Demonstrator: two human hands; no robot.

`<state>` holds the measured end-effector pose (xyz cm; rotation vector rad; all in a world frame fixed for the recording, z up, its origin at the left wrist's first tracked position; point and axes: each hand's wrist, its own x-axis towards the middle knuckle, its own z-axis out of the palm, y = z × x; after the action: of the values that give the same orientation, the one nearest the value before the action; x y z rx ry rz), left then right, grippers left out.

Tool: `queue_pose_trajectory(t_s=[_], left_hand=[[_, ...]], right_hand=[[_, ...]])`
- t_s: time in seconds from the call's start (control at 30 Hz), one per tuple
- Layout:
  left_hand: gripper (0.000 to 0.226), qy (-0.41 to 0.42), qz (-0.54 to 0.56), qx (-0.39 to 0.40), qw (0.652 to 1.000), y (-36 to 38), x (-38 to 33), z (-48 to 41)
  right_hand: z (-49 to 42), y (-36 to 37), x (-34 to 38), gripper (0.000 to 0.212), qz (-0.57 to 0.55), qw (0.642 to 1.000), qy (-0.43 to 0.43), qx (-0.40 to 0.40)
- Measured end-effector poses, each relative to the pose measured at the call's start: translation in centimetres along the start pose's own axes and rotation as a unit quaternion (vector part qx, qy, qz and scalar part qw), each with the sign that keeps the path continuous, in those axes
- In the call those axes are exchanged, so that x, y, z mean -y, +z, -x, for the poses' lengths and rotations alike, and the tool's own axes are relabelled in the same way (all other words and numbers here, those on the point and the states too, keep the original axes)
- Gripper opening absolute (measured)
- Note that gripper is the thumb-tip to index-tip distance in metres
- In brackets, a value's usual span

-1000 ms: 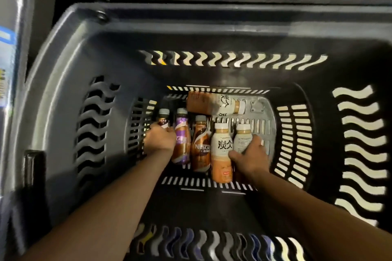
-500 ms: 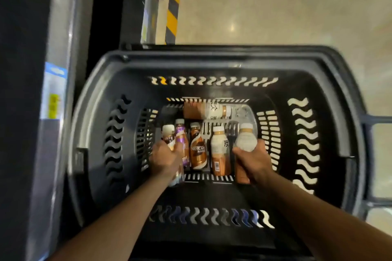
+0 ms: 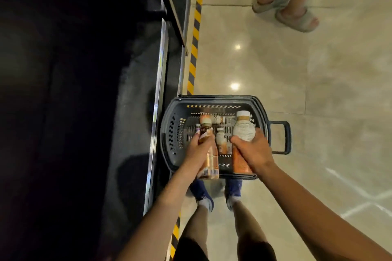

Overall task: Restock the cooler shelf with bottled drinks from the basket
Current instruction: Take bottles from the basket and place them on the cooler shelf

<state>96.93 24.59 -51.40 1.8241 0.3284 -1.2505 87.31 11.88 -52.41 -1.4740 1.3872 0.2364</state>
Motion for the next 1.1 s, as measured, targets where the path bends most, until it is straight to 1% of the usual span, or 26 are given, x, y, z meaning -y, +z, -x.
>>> queue_pose_trajectory(t_s=[0.1, 0.17, 0.2, 0.27, 0.33, 0.43, 0.5, 0.57, 0.67, 0.73, 0.87, 1.0, 1.1], left_hand=[[0.022, 0.018, 0.022, -0.013, 1.0, -0.9, -2.7, 7.7], [0.023, 0.035, 0.059, -0.012, 0.998, -1.4, -4.1, 11.9], [0.023, 0.042, 0.08, -0.016, 0.996, -1.7, -4.6, 13.9], [0.03, 0.065, 0.121, -0.02, 0.99, -2.3, -5.9, 17.7], [0.036, 0.081, 0.154, -0.026, 0.984, -2.9, -6.7, 21.1], [0.027, 0.111, 0.148, -0.047, 0.982, -4.3, -7.2, 25.8], [0.017, 0.138, 0.135, -0.063, 0.979, -5.3, -7.1, 28.6], [0.01, 0.163, 0.152, -0.099, 0.97, -6.1, -6.8, 30.8], [0.009, 0.188, 0.211, -0.159, 0.946, -6.7, -6.0, 33.4], [0.012, 0.182, 0.238, -0.207, 0.931, -6.7, -5.2, 35.1], [0.012, 0.179, 0.3, -0.3, 0.887, -6.6, -2.3, 38.4], [0.006, 0.183, 0.354, -0.396, 0.827, -6.9, 1.5, 43.2], [0.008, 0.196, 0.379, -0.468, 0.773, -7.1, 4.2, 48.0]], right_hand=[[6.6, -3.8, 3.7, 0.054, -0.014, 0.999, -0.042, 0.01], [10.5, -5.8, 5.6, 0.055, -0.033, 0.997, -0.069, 0.022], [12.4, -6.5, 6.3, 0.052, -0.042, 0.996, -0.079, 0.025], [16.0, -7.8, 7.8, 0.038, -0.055, 0.993, -0.104, 0.029], [19.1, -8.7, 9.0, 0.035, -0.054, 0.989, -0.132, 0.029], [23.0, -9.6, 10.5, 0.042, -0.042, 0.983, -0.171, 0.044], [24.6, -10.0, 11.1, 0.036, -0.018, 0.978, -0.192, 0.073], [25.9, -10.3, 11.6, 0.034, 0.014, 0.969, -0.222, 0.11], [27.4, -10.6, 12.7, 0.035, 0.058, 0.947, -0.269, 0.164], [28.6, -10.5, 13.5, 0.033, 0.071, 0.928, -0.3, 0.208], [31.1, -9.2, 14.9, 0.031, 0.114, 0.882, -0.364, 0.277], [35.1, -6.6, 15.8, 0.028, 0.163, 0.82, -0.429, 0.34], [40.1, -4.7, 15.7, 0.023, 0.169, 0.769, -0.466, 0.405]])
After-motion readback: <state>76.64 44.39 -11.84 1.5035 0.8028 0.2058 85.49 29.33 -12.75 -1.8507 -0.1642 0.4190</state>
